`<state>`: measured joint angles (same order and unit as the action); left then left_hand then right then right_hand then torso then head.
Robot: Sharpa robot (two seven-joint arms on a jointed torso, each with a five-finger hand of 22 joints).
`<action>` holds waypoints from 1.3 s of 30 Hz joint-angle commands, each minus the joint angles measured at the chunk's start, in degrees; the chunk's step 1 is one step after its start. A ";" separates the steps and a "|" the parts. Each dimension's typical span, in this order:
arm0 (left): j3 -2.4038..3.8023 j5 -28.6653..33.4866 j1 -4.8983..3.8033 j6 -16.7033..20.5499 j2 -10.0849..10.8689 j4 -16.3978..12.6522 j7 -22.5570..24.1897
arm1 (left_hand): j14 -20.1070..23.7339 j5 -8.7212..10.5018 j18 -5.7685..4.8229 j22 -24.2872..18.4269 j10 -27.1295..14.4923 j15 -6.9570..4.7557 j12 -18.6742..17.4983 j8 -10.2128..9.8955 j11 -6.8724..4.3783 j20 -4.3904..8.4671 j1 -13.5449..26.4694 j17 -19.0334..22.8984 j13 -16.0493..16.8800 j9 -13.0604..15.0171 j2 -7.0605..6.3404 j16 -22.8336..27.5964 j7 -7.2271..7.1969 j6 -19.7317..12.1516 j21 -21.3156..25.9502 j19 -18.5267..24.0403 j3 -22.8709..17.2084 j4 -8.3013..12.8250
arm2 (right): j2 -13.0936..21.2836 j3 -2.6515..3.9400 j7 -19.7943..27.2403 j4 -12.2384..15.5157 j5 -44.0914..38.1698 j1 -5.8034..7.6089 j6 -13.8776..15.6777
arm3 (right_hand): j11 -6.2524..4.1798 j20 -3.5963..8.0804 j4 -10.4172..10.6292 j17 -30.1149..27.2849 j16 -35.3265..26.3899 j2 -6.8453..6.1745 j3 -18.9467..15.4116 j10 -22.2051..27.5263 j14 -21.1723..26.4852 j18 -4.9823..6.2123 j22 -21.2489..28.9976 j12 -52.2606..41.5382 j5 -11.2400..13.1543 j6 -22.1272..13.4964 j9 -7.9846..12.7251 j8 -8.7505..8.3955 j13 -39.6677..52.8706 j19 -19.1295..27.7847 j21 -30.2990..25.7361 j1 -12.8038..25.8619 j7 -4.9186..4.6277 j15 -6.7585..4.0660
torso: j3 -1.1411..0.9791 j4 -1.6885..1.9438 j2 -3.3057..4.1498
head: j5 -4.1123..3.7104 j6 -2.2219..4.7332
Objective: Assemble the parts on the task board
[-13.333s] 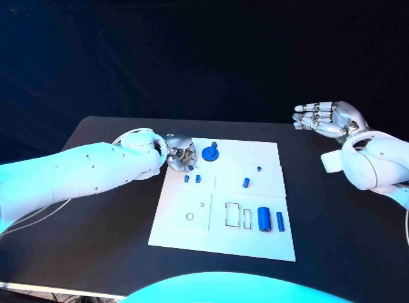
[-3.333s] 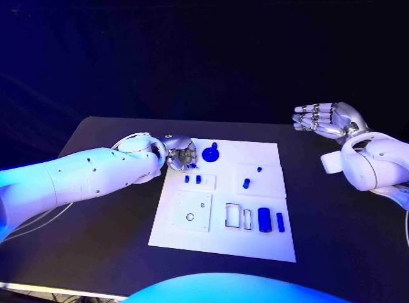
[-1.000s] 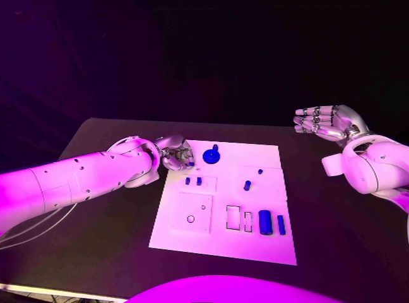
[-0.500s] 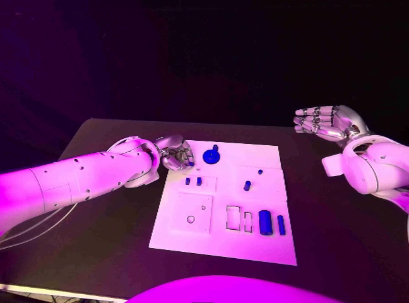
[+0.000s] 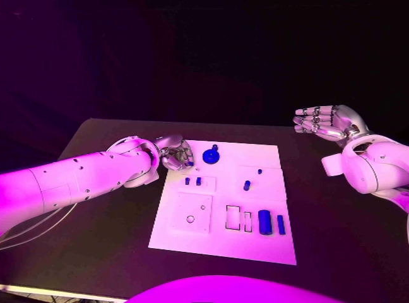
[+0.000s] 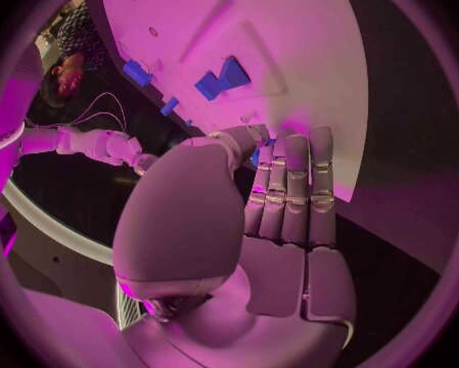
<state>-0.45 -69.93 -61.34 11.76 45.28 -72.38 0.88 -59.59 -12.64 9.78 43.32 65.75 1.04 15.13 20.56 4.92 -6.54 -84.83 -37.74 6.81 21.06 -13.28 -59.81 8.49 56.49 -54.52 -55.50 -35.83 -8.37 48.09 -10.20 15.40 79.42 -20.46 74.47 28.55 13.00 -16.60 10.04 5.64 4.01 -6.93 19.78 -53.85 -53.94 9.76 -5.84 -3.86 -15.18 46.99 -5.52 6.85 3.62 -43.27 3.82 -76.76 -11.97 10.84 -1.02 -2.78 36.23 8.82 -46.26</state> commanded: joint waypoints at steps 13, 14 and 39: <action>0.04 -4.91 -0.08 -0.55 -0.46 -0.51 0.53 | -0.16 -0.21 0.82 0.11 0.54 -0.01 -0.49 0.11 -0.06 0.07 0.43 -0.18 0.08 2.01 -0.32 0.43 -0.17 0.43 -0.23 -0.22 -0.09 0.25 | 0.08 0.02 0.76 0.11 -0.28 -0.03 -0.67 | -0.03 0.01 -0.03 -0.17 -0.22 0.15 -0.31 -0.21 -0.48 -0.20 0.19 0.16 0.15 0.22 0.12 -0.30 -0.01 0.44 0.26 0.29 -4.34 0.09 | 0.01 0.04 0.01 | -0.12 -0.18; 0.04 -5.53 -0.08 -0.58 -0.50 -0.51 0.40 | -0.16 -0.21 0.82 0.11 0.54 -0.01 -0.49 0.11 -0.06 0.07 0.43 -0.18 0.08 2.01 -0.32 0.43 -0.17 0.43 -0.23 -0.22 -0.09 0.25 | 0.08 0.02 0.76 0.11 -0.28 -0.03 -0.67 | -0.03 0.01 -0.03 -0.17 -0.22 0.15 -0.31 -0.21 -0.48 -0.20 0.19 0.16 0.15 0.22 0.12 -0.30 -0.01 0.44 0.26 0.29 -4.34 0.09 | 0.01 0.03 0.01 | -0.12 -0.18; 0.02 -11.22 -0.13 -1.64 -1.02 -1.07 -0.75 | -0.12 -0.12 0.82 0.13 0.89 -0.04 -0.79 0.13 -0.14 0.09 0.52 -0.30 0.15 2.12 -0.37 0.51 -0.27 0.64 -0.23 -0.16 -0.03 0.27 | 0.17 0.02 0.74 0.24 -0.28 -0.03 -0.62 | -0.03 0.01 -0.03 -0.17 -0.22 0.15 -0.31 -0.21 -0.48 -0.20 0.19 0.16 0.15 0.22 0.12 -0.30 -0.01 0.44 0.26 0.29 -4.34 0.09 | 0.02 0.02 0.01 | -0.17 -0.36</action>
<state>-0.46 -80.15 -61.38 11.00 44.40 -73.20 0.00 -59.58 -12.60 9.77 43.36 66.37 1.04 14.59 20.53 4.70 -6.55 -84.40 -37.96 6.87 22.74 -13.74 -59.60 8.06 56.72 -54.52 -55.49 -35.81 -8.37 48.27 -10.20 15.39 79.54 -20.46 74.46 28.55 13.00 -16.60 10.04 5.53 4.01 -6.93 19.78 -53.85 -53.94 9.76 -5.71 -3.86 -15.18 46.99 -5.46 6.85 3.62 -43.28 3.82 -76.76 -11.97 10.84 -1.03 -2.77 36.24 8.65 -46.65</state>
